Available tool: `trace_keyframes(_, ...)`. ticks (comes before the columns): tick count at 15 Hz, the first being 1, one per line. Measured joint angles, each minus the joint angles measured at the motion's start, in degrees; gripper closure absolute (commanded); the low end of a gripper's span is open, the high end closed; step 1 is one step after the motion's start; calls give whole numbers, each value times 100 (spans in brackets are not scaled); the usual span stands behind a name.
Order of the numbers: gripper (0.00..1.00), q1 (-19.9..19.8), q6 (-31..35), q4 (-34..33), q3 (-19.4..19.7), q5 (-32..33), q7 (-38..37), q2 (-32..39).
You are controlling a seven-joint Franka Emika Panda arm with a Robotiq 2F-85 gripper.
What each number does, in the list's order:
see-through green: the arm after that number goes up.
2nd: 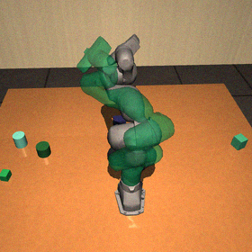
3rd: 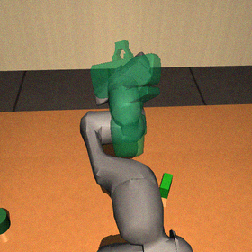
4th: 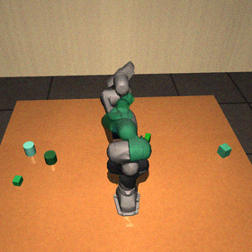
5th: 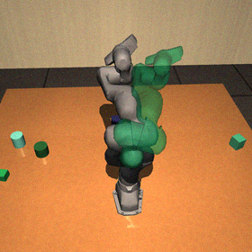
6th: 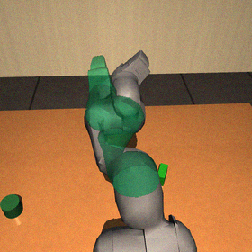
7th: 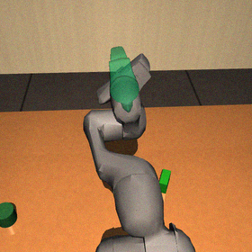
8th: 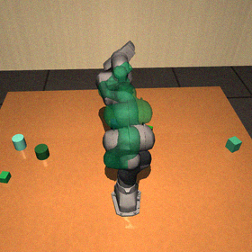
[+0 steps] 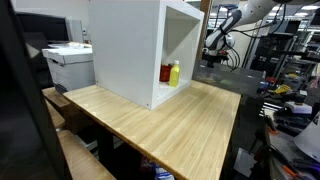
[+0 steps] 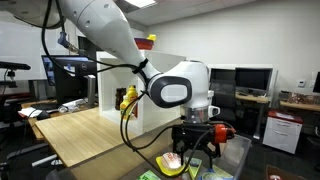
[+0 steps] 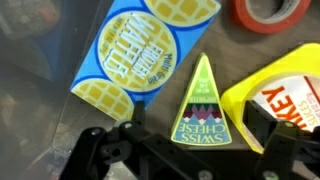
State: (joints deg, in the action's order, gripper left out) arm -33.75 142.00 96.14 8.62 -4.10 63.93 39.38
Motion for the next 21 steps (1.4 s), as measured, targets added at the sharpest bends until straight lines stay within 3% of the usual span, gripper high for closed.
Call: trace_keyframes(21,0,14,2,367,-161,128,257,-187)
